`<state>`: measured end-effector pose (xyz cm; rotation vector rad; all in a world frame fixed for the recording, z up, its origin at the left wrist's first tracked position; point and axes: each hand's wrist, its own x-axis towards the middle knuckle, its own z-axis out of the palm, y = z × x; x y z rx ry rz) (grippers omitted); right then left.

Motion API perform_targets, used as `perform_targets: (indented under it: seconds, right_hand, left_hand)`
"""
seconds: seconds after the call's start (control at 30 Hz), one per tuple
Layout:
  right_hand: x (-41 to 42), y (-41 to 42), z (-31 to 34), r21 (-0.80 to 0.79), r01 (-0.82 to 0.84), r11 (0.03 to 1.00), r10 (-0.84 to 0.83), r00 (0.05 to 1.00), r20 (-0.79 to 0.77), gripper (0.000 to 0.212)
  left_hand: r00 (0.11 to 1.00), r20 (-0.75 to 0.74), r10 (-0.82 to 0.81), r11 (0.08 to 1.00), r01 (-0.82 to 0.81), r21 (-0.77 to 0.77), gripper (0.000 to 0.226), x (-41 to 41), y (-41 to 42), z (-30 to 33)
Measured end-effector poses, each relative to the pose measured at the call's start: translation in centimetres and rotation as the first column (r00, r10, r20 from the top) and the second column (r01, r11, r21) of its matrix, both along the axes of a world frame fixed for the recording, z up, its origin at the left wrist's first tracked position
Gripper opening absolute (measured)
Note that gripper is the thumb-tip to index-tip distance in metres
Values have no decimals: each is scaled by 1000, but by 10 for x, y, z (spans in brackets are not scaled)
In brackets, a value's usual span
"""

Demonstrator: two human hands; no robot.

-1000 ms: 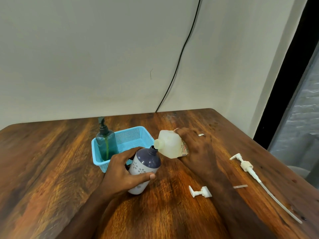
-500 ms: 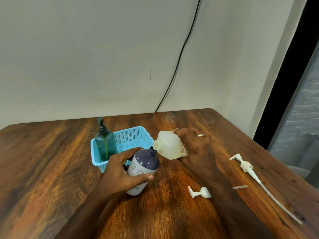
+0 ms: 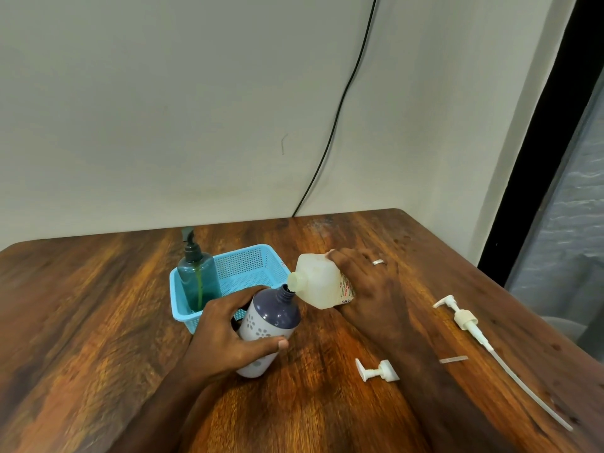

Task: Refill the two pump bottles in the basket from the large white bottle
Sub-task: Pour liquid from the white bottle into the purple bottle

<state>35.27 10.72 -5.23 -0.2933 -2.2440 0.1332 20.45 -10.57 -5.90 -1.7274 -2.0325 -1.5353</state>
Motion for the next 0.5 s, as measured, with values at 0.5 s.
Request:
perform_targets:
  seconds: [0.5]
  right_hand:
    - [-1,1,-2,-25,-4,1000,5,1000,25,67]
  left_hand:
    - [1000,-4,-7,1000,7,-18,64,0,-1,1]
